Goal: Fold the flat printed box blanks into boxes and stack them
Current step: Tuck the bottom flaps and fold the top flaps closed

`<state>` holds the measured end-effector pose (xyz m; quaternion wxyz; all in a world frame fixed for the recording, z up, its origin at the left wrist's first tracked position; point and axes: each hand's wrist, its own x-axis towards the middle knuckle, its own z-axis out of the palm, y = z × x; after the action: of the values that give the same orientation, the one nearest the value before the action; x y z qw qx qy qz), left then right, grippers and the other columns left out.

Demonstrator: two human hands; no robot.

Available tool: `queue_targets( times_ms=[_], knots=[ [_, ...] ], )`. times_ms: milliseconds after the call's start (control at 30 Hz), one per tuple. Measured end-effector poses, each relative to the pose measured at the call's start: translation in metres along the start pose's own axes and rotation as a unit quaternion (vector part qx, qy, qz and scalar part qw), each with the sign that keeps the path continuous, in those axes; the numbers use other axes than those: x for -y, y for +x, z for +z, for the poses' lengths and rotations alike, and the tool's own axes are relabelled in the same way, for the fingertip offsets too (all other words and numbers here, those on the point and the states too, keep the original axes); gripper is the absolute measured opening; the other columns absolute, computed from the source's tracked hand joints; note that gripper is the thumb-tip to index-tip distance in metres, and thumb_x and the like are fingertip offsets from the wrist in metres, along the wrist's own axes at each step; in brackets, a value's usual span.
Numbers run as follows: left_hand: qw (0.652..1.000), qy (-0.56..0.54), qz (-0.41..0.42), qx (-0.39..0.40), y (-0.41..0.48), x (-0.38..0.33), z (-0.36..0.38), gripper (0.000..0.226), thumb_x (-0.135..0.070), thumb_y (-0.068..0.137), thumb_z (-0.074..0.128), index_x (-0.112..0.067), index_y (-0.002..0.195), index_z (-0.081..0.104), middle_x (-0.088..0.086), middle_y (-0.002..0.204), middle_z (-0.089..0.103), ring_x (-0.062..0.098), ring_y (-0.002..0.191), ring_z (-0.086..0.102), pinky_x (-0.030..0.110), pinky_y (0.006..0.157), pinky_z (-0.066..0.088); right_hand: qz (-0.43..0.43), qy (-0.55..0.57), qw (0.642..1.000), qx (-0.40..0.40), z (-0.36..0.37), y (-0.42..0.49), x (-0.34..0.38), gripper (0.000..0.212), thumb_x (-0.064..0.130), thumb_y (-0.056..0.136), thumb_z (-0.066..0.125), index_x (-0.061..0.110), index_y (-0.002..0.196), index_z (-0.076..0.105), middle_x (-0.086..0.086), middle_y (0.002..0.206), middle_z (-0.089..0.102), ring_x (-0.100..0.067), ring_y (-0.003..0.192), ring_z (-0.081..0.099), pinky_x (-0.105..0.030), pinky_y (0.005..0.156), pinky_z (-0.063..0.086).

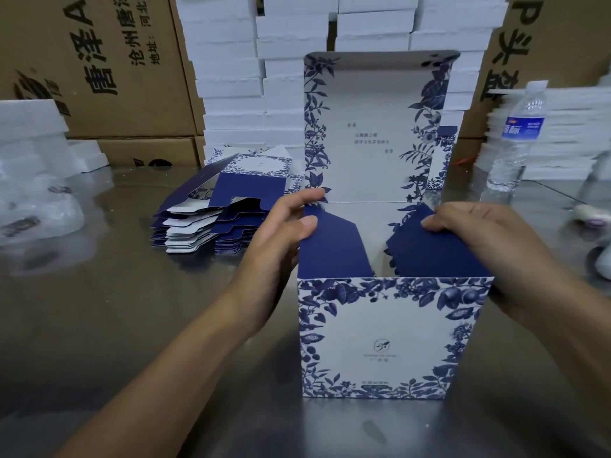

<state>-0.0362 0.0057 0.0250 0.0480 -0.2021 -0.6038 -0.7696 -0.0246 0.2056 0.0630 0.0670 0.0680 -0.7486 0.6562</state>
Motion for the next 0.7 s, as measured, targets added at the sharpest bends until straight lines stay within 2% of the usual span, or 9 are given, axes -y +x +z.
queue_targets(
  times_ms=[133,233,367,433,500,600,700],
  knots=[
    [1.000,0.002,-0.008,0.009,-0.0010,-0.0014,0.0006,0.031,-0.028,0.075,0.049,-0.031,0.102,0.064,-0.014,0.096,0.066,0.012,0.089,0.062,0.023,0.076,0.050,0.020,0.023,0.999,-0.028,0.0012,0.0011,-0.0015,0.032,0.011,0.084,0.058,0.015,0.053,0.055,-0.005,0.055,0.056,-0.013,0.043,0.049,-0.013,0.042,0.035],
    [1.000,-0.001,-0.010,0.019,-0.0023,-0.0017,0.0019,0.032,-0.026,0.075,0.048,-0.029,0.104,0.063,-0.015,0.097,0.067,0.010,0.090,0.064,0.022,0.077,0.052,0.023,0.036,0.998,-0.048,0.0011,0.0023,-0.0023,0.028,0.012,0.085,0.058,0.014,0.057,0.057,0.000,0.051,0.056,-0.009,0.040,0.049,-0.010,0.040,0.036],
    [1.000,0.000,-0.016,0.026,-0.0043,-0.0030,0.0031,0.030,-0.027,0.074,0.049,-0.034,0.096,0.068,-0.011,0.107,0.065,0.013,0.104,0.060,0.026,0.090,0.047,0.026,0.025,0.996,-0.079,0.0006,0.0042,-0.0027,0.024,0.012,0.085,0.057,0.013,0.061,0.056,-0.003,0.052,0.051,-0.011,0.042,0.046,-0.008,0.039,0.034],
    [1.000,0.005,-0.014,0.025,-0.0047,-0.0035,0.0039,0.029,-0.028,0.073,0.050,-0.036,0.094,0.069,-0.009,0.113,0.062,0.016,0.114,0.056,0.033,0.100,0.040,0.017,-0.005,0.996,-0.086,-0.0004,0.0063,-0.0027,0.016,0.011,0.085,0.056,0.009,0.069,0.059,-0.010,0.061,0.047,-0.017,0.052,0.042,-0.011,0.038,0.030],
    [1.000,0.006,-0.014,0.025,-0.0046,-0.0032,0.0040,0.029,-0.028,0.073,0.050,-0.037,0.092,0.070,-0.010,0.114,0.061,0.017,0.118,0.053,0.036,0.104,0.036,0.003,-0.031,0.995,-0.091,-0.0012,0.0076,-0.0022,0.010,0.009,0.084,0.056,0.006,0.077,0.061,-0.011,0.068,0.045,-0.019,0.062,0.038,-0.013,0.037,0.027],
    [0.999,-0.001,-0.015,0.030,-0.0038,-0.0022,0.0024,0.029,-0.028,0.073,0.050,-0.036,0.093,0.069,-0.012,0.107,0.063,0.013,0.104,0.060,0.028,0.092,0.046,-0.004,-0.031,0.996,-0.082,-0.0002,0.0058,-0.0018,0.011,0.009,0.084,0.056,0.003,0.079,0.064,-0.011,0.069,0.045,-0.019,0.063,0.039,-0.012,0.038,0.028],
    [0.999,-0.012,-0.017,0.048,-0.0038,-0.0020,0.0023,0.031,-0.026,0.075,0.049,-0.030,0.100,0.066,-0.010,0.099,0.065,0.011,0.091,0.063,0.023,0.078,0.052,-0.007,-0.018,0.996,-0.091,0.0002,0.0026,0.0015,0.007,0.007,0.085,0.055,0.004,0.080,0.060,-0.006,0.059,0.045,-0.006,0.045,0.044,-0.008,0.036,0.031]
  ],
)
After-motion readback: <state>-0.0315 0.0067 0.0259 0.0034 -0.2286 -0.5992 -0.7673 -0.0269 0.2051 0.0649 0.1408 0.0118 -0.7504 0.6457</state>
